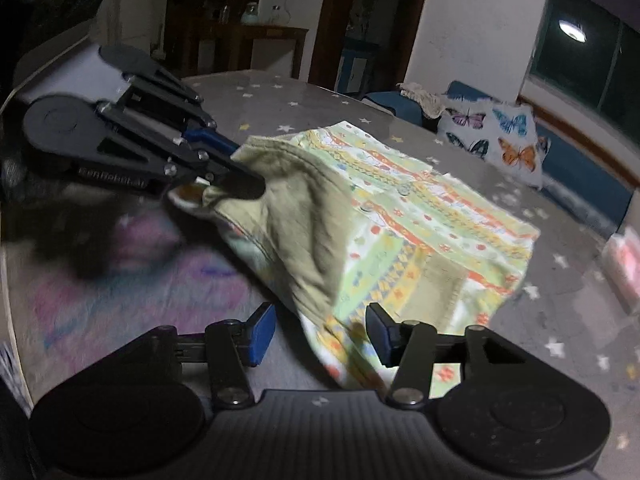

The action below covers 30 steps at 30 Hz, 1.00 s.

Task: Fold clothes

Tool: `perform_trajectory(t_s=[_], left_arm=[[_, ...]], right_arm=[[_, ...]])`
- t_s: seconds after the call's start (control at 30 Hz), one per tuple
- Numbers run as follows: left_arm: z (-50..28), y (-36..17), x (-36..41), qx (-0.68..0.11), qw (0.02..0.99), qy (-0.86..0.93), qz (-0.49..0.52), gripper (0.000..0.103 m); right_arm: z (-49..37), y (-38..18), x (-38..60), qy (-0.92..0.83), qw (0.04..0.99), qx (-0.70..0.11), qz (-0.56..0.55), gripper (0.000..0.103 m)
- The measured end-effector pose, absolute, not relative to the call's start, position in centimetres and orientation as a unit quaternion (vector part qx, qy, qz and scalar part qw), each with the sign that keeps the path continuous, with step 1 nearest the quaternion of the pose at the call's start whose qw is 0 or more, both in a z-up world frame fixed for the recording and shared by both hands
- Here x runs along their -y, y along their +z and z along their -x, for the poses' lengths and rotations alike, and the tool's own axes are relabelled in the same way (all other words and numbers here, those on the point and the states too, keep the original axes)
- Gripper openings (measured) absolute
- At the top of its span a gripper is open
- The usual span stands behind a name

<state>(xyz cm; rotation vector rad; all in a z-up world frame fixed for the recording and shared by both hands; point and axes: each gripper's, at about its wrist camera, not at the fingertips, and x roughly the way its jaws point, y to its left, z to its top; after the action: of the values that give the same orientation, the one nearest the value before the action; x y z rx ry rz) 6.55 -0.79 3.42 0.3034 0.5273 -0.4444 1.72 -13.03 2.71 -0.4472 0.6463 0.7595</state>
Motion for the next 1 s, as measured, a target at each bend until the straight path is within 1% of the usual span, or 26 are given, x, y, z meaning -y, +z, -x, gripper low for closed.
perform_trajectory(t_s=[0.03, 0.07, 0.1, 0.13, 0.17, 0.2, 0.23, 0.27, 0.43, 0.67, 0.7, 0.73, 0.77, 0.8, 0.83, 0.9, 1.0], left_arm=[[-6.6, 3.4, 0.7, -0.258, 0.931, -0.214, -0.146, 0.014], [-6.5, 3.4, 0.5, -0.258, 0.931, -0.213, -0.147, 0.014], [-6.2, 3.3, 0.3, -0.258, 0.93, -0.213, -0.149, 0.015], [-5.9, 3.2, 0.1, -0.258, 0.93, -0.213, -0.152, 0.021], [-5.4, 3.1, 0.0, -0.257, 0.93, -0.212, -0.158, 0.025], [-4.7, 3.1, -0.2, -0.254, 0.929, -0.21, -0.167, 0.034], [-4.1, 2.9, -0.4, -0.251, 0.929, -0.208, -0.176, 0.044], [-3.6, 2.8, -0.6, -0.248, 0.928, -0.207, -0.185, 0.048], [-1.6, 1.4, -1.1, -0.241, 0.918, -0.204, -0.239, 0.05], [-2.4, -0.4, -0.9, -0.23, 0.906, -0.175, -0.309, 0.05], [-2.5, -0.6, -0.9, -0.226, 0.904, -0.171, -0.322, 0.045], [-2.6, -0.7, -0.9, -0.222, 0.901, -0.168, -0.332, 0.036], [-2.7, -0.7, -1.0, -0.222, 0.9, -0.167, -0.335, 0.031], [-2.8, -0.6, -1.3, -0.223, 0.901, -0.168, -0.332, 0.019], [-2.7, -0.3, -1.5, -0.224, 0.902, -0.169, -0.327, 0.013], [-2.3, 0.2, -1.8, -0.22, 0.906, -0.169, -0.32, 0.008], [-1.1, 1.4, -2.1, -0.214, 0.914, -0.171, -0.3, 0.006]], right_arm=[[-2.2, 2.6, 12.8, 0.366, 0.851, -0.317, 0.202, 0.047], [-2.7, 2.5, 12.7, 0.368, 0.849, -0.327, 0.191, 0.037], [-3.1, 2.4, 12.6, 0.369, 0.847, -0.336, 0.18, 0.025], [-3.4, 2.4, 12.6, 0.37, 0.846, -0.342, 0.172, 0.025], [-3.7, 2.6, 12.7, 0.37, 0.847, -0.345, 0.161, 0.021], [-4.0, 2.9, 12.9, 0.37, 0.848, -0.347, 0.15, 0.018], [-4.2, 3.2, 13.2, 0.37, 0.85, -0.349, 0.138, 0.018], [-4.4, 3.5, 13.4, 0.368, 0.852, -0.351, 0.128, 0.016], [-5.1, 4.6, 13.8, 0.361, 0.859, -0.348, 0.102, 0.015], [-5.2, 5.5, 13.6, 0.352, 0.868, -0.338, 0.092, 0.013], [-5.2, 5.5, 13.6, 0.35, 0.87, -0.336, 0.092, 0.013], [-5.1, 5.6, 13.6, 0.349, 0.871, -0.334, 0.091, 0.012], [-5.1, 5.5, 13.6, 0.347, 0.872, -0.332, 0.09, 0.011], [-4.9, 5.5, 13.6, 0.347, 0.873, -0.33, 0.089, 0.011], [-4.8, 5.5, 13.6, 0.347, 0.874, -0.328, 0.088, 0.011], [-4.4, 5.6, 13.8, 0.347, 0.876, -0.322, 0.086, 0.01], [-3.4, 6.4, 14.1, 0.354, 0.879, -0.308, 0.085, 0.009]])
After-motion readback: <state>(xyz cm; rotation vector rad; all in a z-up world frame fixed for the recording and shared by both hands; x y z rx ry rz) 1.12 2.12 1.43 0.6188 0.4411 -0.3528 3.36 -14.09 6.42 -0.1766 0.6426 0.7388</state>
